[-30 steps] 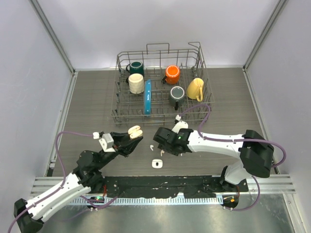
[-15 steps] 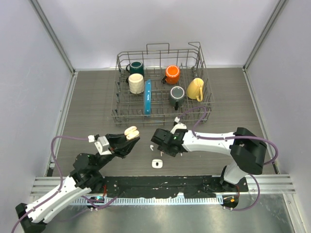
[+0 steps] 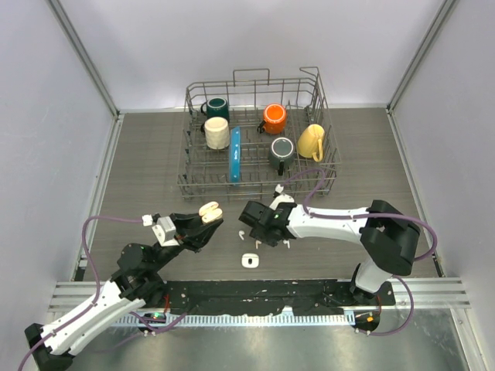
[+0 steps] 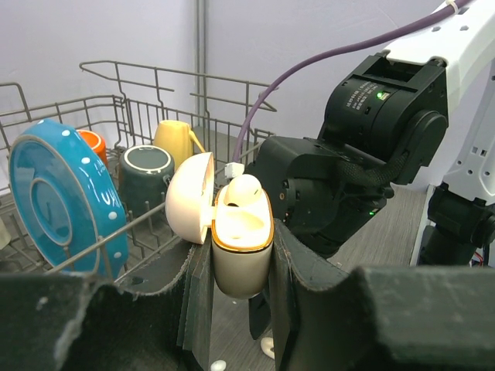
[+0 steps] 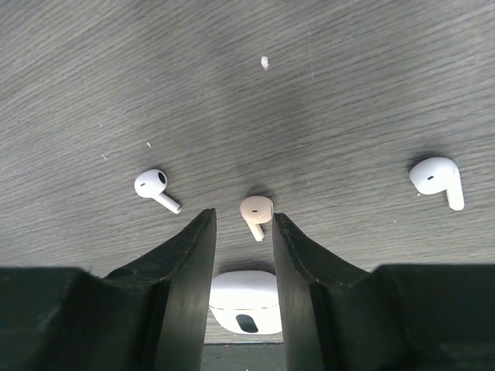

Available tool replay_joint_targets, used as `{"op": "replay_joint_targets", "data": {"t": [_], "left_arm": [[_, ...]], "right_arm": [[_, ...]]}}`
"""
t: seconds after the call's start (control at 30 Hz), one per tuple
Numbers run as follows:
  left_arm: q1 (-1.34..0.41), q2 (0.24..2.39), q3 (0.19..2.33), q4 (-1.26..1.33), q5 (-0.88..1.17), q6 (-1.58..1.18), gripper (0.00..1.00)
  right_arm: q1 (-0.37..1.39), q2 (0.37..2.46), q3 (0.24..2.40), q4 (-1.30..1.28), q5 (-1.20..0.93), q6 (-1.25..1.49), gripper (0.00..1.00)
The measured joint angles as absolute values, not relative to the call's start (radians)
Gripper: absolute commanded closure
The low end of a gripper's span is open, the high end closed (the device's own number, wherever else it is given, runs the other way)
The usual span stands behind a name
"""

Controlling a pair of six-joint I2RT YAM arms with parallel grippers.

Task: Insert the wireless bluetooth earbuds into the charging case
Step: Pick up the earbud from the center of the board.

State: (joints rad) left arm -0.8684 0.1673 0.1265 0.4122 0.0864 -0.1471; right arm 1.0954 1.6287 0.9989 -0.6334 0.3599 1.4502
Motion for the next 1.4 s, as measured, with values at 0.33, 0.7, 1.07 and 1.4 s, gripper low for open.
{"op": "replay_joint_targets", "data": {"t": [0.33,0.7,1.07,1.4], "left_arm": [[-0.868,0.167,0.126,0.406,0.081,-0.147,1.0],[-0.868,0.167,0.124,0.406,0.079,-0.147,1.0],[-0.868,0.167,0.118,0.407,0.078,-0.147,1.0],[-0.868,0.167,0.113,0.407,0.07,-0.147,1.0]], "right_arm": [[1.071,1.63,0.999,-0.603,0.319,1.431,0.61],[1.066,1.65,0.998,-0.599,0.295,1.417,0.61],[1.065,1.668,0.998,-0.612,0.293,1.417,0.62],[1.065,1.684,1.001,-0.619,0.292,1.409,0.62]]}}
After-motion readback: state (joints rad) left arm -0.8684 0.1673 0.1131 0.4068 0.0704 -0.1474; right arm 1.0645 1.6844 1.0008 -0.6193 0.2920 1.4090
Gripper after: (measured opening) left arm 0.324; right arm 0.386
